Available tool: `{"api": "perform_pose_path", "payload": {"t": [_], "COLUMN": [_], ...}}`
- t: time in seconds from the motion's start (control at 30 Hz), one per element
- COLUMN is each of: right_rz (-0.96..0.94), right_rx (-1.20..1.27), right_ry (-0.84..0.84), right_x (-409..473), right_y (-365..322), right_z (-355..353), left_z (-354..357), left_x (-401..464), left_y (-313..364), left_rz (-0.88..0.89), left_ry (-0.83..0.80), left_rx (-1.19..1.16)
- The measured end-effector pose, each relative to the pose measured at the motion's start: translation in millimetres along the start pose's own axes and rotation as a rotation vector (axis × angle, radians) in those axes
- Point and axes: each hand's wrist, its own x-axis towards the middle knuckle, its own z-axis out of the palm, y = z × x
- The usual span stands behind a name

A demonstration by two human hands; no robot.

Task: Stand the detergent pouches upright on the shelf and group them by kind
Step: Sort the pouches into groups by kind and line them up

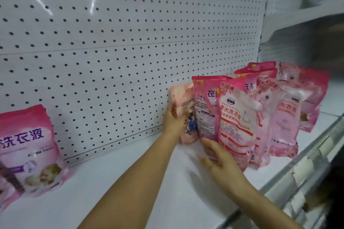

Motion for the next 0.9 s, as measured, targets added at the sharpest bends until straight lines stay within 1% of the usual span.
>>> {"api": "perform_pose_path", "payload": {"t": [0.1,0.17,0.23,0.33,0.47,0.57,0.67,0.77,0.9], "right_rz": [0.026,0.034,0.033,0.031,0.040,-0.010,-0.070,-0.035,-0.064], "right_rx": [0.015,0.015,0.016,0.039,0.138,0.214,0.294,0.384,0.407], "right_ry": [-0.032,-0.050,-0.047,-0.008,0.038,-0.005,-0.040,0.033,0.215], "right_x": [4,7,9,8,4,-3,-11,-24,-46], "right_y": [6,6,4,-1,-16,-33,-41,-48,-61], "right_z": [2,4,7,12,21,31,40,49,44], "left_z": [-5,-15,-28,-62,-115,-141,-157,-165,-165], "left_x": [14,12,3,-19,-60,-91,-116,-136,-158], "left_y": [-6,-8,-9,-8,-1,3,5,7,10], "left_rz": [0.050,0.062,0.064,0.060,0.091,0.090,0.067,0.060,0.083], "left_ry": [0.112,0.139,0.130,0.045,-0.124,-0.226,-0.283,-0.229,-0.091], "left_rx": [0.036,-0.001,-0.016,-0.032,-0.029,0.023,0.050,0.020,0.003]}}
